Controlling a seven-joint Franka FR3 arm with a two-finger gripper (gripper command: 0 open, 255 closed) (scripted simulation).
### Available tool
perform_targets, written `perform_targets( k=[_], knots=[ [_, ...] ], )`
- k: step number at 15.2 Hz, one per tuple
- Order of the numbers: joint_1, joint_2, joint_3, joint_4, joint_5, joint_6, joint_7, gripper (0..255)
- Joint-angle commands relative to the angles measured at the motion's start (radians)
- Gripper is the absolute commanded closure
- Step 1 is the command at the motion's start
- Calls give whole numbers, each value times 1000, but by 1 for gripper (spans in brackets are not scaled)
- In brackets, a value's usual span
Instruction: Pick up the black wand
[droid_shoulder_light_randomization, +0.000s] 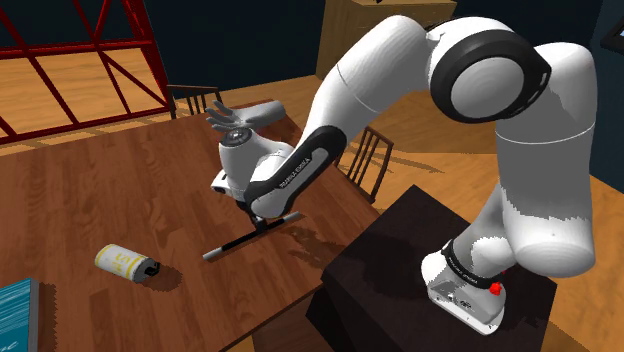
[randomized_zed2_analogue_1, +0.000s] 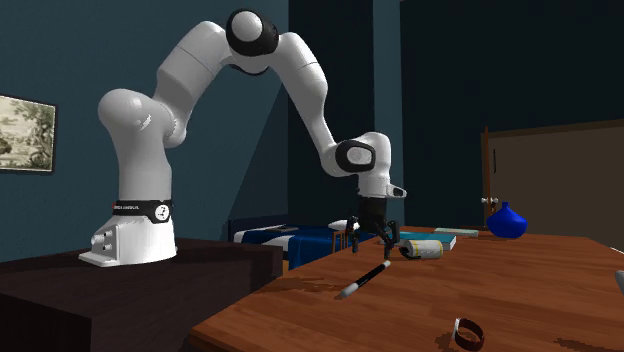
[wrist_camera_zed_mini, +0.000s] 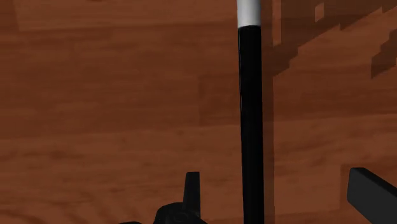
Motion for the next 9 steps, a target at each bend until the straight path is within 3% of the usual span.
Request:
perform_targets(
  k=[1,9],
  knots=[
    [12,37,1,22,-14,17,-7,0],
    [24,118,-15,53,-28,68,3,0]
  ],
)
